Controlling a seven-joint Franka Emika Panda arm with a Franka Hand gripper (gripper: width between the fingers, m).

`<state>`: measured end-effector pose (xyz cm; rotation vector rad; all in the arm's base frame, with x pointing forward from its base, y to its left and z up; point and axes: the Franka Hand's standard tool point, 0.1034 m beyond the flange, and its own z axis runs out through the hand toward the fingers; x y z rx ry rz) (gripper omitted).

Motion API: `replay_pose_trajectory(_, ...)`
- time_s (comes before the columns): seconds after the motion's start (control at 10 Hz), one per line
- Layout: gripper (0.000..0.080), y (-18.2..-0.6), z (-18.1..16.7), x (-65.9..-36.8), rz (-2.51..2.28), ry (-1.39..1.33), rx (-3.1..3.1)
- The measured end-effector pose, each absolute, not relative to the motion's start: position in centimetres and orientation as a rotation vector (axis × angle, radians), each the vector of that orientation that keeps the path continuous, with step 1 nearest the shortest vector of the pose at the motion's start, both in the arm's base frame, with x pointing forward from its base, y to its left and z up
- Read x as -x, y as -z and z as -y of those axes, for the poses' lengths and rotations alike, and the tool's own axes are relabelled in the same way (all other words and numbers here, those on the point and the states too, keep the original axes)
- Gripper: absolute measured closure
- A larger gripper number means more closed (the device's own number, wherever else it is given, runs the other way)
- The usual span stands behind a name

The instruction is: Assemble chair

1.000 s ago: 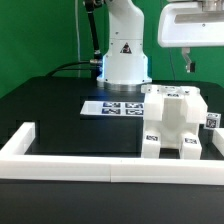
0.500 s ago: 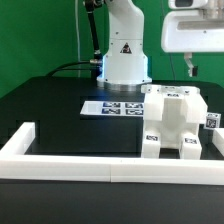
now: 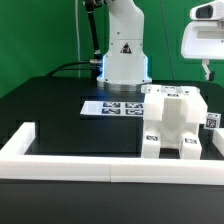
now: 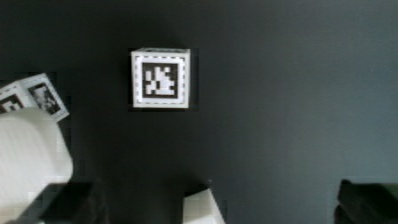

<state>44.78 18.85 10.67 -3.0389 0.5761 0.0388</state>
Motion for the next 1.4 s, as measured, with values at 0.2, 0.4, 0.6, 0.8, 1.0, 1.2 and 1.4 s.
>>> replay_pose_trajectory(0.2,0.0151,-10.6,-18.8,-44.8,-0.576,-0.040,3.040)
replay_pose_trajectory(0.4,0.0151,-10.2,-19.4,-43.8,-0.615,-0.045,3.034)
replay_pose_trajectory(0.6,0.0151,-9.1,-20.2,-41.8,-0.601,-0.077,3.050)
replay_pose_trajectory(0.8,0.0151,-7.9,-19.9,-40.9,-0.593,-0.065,3.056)
replay_pose_trajectory(1.0,0.0151,-7.3,-19.5,-40.3,-0.588,-0.077,3.066)
replay_pose_trajectory(1.2,0.0151,-6.8,-18.9,-39.8,-0.579,-0.080,3.073)
replay_pose_trajectory(1.4,0.0151,-6.5,-18.5,-39.5,-0.561,-0.090,3.082)
